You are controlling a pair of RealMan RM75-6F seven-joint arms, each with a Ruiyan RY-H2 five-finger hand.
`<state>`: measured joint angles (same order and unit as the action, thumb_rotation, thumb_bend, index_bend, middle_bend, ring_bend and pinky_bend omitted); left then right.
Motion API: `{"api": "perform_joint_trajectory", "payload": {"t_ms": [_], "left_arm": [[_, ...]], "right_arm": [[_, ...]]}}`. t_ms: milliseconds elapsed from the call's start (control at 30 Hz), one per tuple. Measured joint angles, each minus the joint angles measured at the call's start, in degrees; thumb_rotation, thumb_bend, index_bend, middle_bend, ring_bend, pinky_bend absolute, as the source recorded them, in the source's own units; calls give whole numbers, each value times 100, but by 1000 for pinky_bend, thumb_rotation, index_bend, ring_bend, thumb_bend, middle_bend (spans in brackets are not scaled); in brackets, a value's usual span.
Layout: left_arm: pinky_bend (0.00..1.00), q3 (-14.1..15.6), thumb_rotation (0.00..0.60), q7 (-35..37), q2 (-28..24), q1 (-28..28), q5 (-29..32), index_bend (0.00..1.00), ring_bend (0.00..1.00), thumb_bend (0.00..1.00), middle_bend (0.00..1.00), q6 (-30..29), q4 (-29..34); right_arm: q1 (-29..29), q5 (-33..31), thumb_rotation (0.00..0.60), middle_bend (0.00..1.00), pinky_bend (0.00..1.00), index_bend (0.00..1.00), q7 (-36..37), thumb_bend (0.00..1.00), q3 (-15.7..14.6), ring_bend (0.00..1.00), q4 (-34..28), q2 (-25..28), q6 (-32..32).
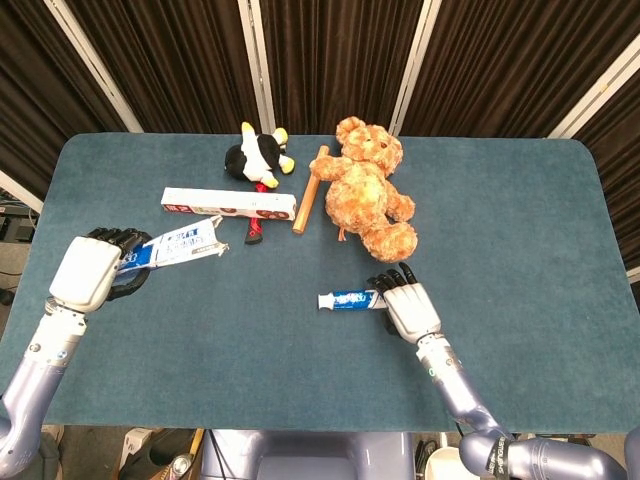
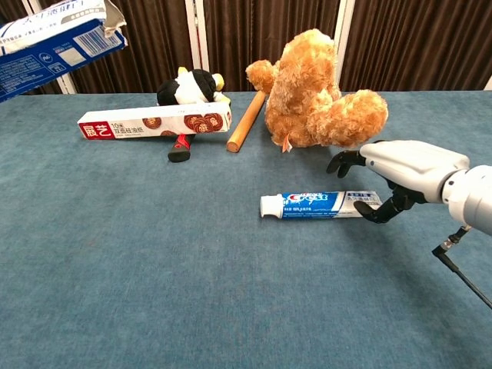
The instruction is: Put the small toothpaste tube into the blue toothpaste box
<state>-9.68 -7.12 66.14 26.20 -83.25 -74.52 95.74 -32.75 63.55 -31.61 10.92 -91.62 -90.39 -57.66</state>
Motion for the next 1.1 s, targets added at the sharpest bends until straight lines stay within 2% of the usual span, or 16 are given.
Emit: {"api": "perform_joint_trajectory", "payload": {"t_ms": [200,467,533,600,667,767,800,867,1100], "left_arm": [[444,-7,600,71,-6,0,44,384,460,415,516,25,-17],[444,-11,600,122,-18,8,79,384,460,415,516,61,29],[444,-3,600,108,-17,10,67,384,460,415,516,62,39],[444,4,600,99,-15,6,58,384,460,415,516,54,47],[444,8,600,102,-17,3,61,384,460,415,516,54,52],[444,8,600,108,-17,0,65,384,460,415,516,50,48],[444,6,600,111,-17,-1,68,384,460,415,516,47,48],[444,2,600,124,-16,-1,74,385,460,415,516,45,50],[444,6,600,152,-23,1,76,386,460,414,516,56,47]], "right_arm": [[-60,-38,600,250,0,212,45,494,-61,154,332,-142,53],[-20,79,600,251,0,212,255,493,-291,154,552,-288,52],[-26,87,600,275,2,216,251,494,-305,170,598,-316,47],[-34,87,600,343,45,269,234,493,-321,233,660,-351,41],[-38,91,600,468,206,417,211,493,-341,367,743,-400,19],[-28,160,600,604,448,585,207,493,-354,519,846,-471,-102],[-20,201,600,631,501,620,222,493,-357,554,871,-493,-157],[4,318,600,653,541,647,279,493,-369,583,926,-541,-285],[65,476,600,658,549,650,413,494,-429,592,806,-442,-379]]}}
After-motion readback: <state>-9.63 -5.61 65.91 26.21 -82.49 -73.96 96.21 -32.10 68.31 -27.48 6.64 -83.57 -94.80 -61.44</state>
